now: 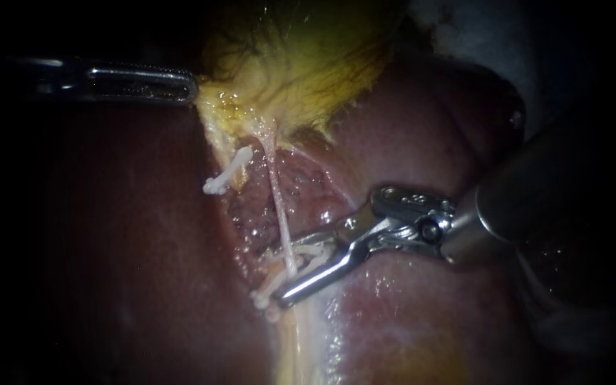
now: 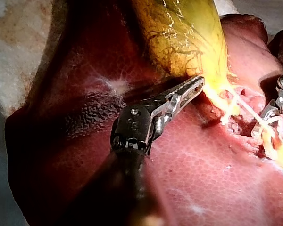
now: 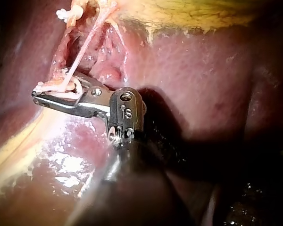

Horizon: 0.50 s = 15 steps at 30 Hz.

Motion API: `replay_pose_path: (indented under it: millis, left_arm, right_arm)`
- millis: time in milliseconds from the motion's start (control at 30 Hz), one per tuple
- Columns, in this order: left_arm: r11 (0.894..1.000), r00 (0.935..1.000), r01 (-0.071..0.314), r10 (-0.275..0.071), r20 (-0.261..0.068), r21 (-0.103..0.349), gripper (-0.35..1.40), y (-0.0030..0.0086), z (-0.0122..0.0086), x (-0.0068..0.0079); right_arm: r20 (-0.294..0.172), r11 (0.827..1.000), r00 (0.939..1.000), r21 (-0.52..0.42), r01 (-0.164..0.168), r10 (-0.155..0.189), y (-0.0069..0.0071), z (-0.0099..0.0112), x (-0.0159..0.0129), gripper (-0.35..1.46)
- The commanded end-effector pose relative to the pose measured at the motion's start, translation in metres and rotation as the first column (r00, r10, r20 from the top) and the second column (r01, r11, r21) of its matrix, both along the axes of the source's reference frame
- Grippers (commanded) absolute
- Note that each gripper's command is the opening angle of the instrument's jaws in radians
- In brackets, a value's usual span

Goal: Clipping first clip right tube

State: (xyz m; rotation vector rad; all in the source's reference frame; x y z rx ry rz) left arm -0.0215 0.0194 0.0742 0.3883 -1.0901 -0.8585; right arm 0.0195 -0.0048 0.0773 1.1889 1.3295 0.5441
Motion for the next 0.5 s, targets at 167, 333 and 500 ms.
replay_pose_path:
  millis: [167, 333, 500]
  left_arm:
    - [1.0, 1.0, 0.0, 0.0, -0.001, 0.0, -0.35, 0.0, 0.0001, -0.0001]
    - [1.0, 1.0, 0.001, -0.001, -0.001, 0.0, -0.35, 0.0, 0.0001, -0.0002]
    - [1.0, 1.0, 0.003, -0.003, 0.001, -0.001, -0.35, 0.0001, 0.0003, -0.0005]
  right_arm:
    - [-0.04, 1.0, 0.999, 0.02, -0.019, 0.02, -0.0004, -0.0017, 0.0008, 0.6]
    - [-0.021, 0.998, 0.9985, 0.049, -0.05, 0.051, -0.0013, -0.0031, 0.0016, 0.6]
    - [-0.016, 0.997, 0.9983, 0.058, -0.055, 0.056, -0.0016, -0.0034, 0.0018, 0.59]
